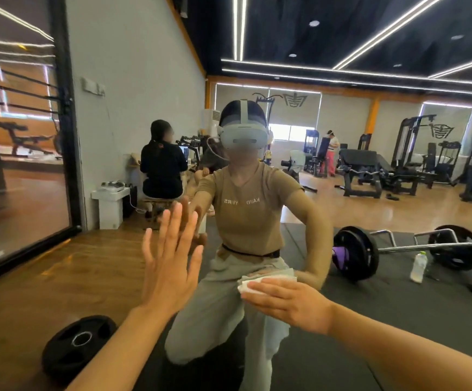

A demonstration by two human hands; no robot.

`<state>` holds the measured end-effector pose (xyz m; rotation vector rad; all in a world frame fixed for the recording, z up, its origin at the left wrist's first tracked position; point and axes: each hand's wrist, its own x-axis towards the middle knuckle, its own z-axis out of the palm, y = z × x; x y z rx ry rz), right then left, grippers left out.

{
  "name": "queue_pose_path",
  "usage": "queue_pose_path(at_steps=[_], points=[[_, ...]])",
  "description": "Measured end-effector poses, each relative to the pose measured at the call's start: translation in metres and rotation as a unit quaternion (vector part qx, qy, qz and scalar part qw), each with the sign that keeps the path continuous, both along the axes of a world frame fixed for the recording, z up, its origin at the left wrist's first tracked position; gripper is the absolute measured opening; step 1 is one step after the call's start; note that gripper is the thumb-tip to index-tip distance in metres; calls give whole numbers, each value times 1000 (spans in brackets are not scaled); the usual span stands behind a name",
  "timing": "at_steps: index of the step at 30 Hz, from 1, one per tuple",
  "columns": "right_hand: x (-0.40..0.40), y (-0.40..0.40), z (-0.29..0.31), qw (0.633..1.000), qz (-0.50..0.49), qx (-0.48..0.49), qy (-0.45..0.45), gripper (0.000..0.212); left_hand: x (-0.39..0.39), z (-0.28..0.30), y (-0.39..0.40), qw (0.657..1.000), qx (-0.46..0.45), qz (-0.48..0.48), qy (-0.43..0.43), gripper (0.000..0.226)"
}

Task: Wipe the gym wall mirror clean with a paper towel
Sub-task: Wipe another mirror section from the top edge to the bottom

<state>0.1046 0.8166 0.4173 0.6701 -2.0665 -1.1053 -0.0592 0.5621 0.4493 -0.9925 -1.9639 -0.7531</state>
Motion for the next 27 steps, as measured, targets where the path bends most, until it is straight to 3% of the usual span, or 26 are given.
queue_pose_path(at_steps=[2,4,9,12,16,22,27], points=[[-7,-4,24,1000,19,-6,-24,60,-16,-3,-11,999,14,40,-31,65],[-11,-11,70,995,40,-95,0,42,-29,-8,-16,997,-3,64,-31,65],[-17,-16,208,944,39,-259,202,54,-33,-11,-13,997,-17,69,-23,66],[-25,-31,235,901,39,-353,250,52,-35,-13,-14,997,-20,66,-19,67],[-46,-49,185,897,65,-378,220,53,-36,-12,-14,997,-23,65,-19,66],[-47,-57,73,965,48,-238,102,54,-36,-14,-16,995,-38,96,15,67],[-36,-49,9,994,-53,-93,-20,117,-35,-11,-16,993,-38,111,31,68]])
